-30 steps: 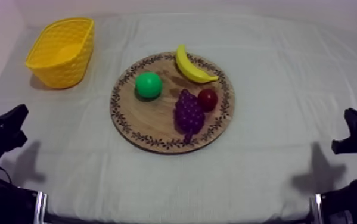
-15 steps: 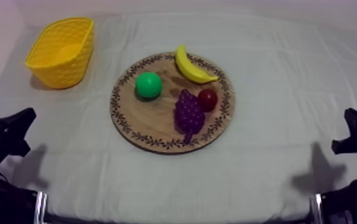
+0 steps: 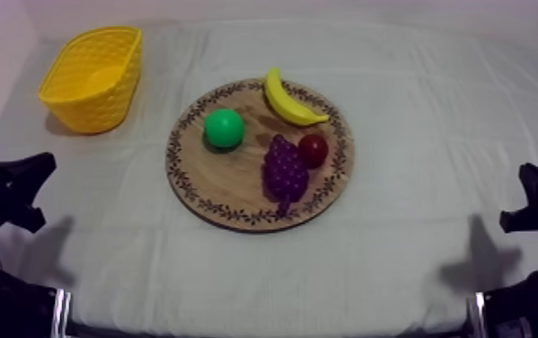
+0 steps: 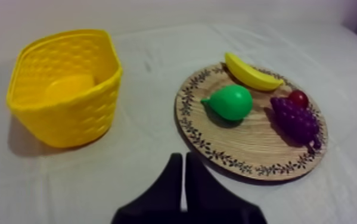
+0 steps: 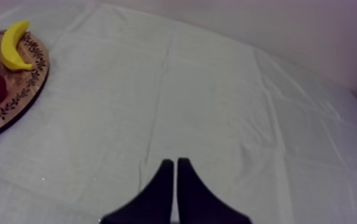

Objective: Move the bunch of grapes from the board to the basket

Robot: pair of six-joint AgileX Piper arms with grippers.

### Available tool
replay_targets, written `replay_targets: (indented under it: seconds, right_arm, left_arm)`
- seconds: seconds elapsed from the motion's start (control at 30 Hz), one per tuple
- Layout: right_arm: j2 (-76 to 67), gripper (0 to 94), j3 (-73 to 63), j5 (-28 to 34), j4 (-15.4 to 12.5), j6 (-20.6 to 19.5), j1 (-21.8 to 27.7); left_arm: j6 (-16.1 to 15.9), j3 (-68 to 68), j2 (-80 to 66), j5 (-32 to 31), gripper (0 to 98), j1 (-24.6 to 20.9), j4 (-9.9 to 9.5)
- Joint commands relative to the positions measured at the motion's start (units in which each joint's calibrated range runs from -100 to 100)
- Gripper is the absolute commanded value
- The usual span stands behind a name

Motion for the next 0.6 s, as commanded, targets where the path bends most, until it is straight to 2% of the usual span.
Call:
replay_targets:
  seconds: [0.0, 0.1, 0.2, 0.57]
  right_arm:
    - [0.0, 0.3, 0.0, 0.0, 0.0, 0.0, 0.0]
    - [0.0, 0.3, 0.0, 0.0, 0.0, 0.0, 0.0]
    - [0.0, 0.3, 0.0, 0.0, 0.0, 0.0, 0.0]
    - [0.0, 0.3, 0.0, 0.0, 0.0, 0.0, 0.0]
  left_arm:
    - [-1.8, -5.3, 6.0, 1.7, 0.0, 0.3, 0.65]
    - [-1.6, -11.2, 11.3, 5.6, 0.0, 0.7, 1.43]
    - [0.2, -17.5, 16.4, 10.4, 0.0, 0.9, 2.83]
    - [3.1, -34.2, 33.7, 22.9, 0.0, 1.6, 6.85]
